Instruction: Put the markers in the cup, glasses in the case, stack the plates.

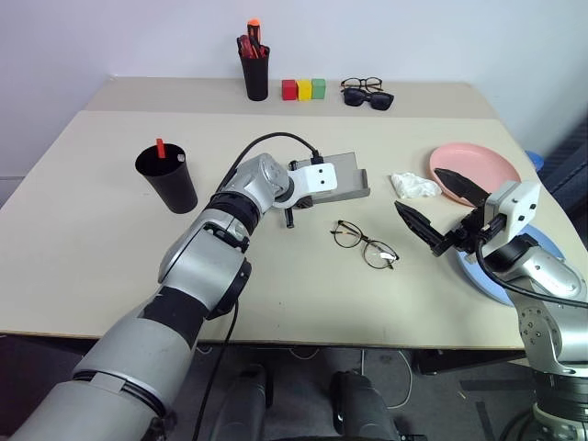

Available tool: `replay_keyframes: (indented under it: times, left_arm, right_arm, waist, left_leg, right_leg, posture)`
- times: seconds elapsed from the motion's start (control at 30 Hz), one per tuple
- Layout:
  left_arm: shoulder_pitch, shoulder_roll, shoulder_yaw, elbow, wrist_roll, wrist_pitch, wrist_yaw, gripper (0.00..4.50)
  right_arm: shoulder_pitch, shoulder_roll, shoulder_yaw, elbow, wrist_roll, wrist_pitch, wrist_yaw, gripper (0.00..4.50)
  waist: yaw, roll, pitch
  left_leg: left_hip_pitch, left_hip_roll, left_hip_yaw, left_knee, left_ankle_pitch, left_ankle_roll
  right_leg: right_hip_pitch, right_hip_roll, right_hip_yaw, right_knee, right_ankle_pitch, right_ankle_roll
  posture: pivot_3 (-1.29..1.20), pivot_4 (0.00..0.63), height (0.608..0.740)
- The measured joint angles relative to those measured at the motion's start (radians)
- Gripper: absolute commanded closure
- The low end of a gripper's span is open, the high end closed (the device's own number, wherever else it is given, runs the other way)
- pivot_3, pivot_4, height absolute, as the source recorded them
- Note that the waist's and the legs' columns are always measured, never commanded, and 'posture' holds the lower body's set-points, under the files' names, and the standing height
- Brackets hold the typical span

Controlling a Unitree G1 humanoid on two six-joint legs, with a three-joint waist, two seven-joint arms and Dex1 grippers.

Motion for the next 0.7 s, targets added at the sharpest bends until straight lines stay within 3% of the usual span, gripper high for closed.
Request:
replay_keyframes:
  times: [0.23,0.43,0.7]
  left_arm:
    - [0.007,0.058,0.002,-0.040,-0.021,-0.036,-0.105,4.40]
    - [0.072,0.158,0.006,-0.211,-0.069,-0.039,-0.230,4.40]
    - [0.347,0.286,0.102,-0.768,-0.253,0.062,-0.326,4.40]
  right_arm:
    - [0.013,0.000,-0.001,-0.001,0.000,0.000,-0.004,0.00]
    - [0.022,0.000,-0.006,-0.002,0.000,0.000,-0.006,0.00]
    - [0.020,0.002,-0.003,-0.001,-0.001,-0.005,-0.006,0.00]
  waist:
    - [-0.002,0.000,0.000]
    - [-0.002,0.000,0.000]
    - [-0.006,0.001,0.000]
  left_leg:
    - [0.000,0.000,0.000,0.000,0.000,0.000]
    - [0.000,0.000,0.000,0.000,0.000,0.000]
    - [0.000,0.001,0.000,-0.001,0.000,0.000]
  right_leg:
    - [-0.001,0.000,0.000,0.000,0.000,0.000]
    - [-0.001,0.000,0.000,0.000,0.000,0.000]
    - [-0.001,0.000,0.001,0.001,0.000,-0.001]
  posture:
    - [0.00,0.150,0.740]
    - [0.00,0.150,0.740]
    - [0.00,0.150,0.740]
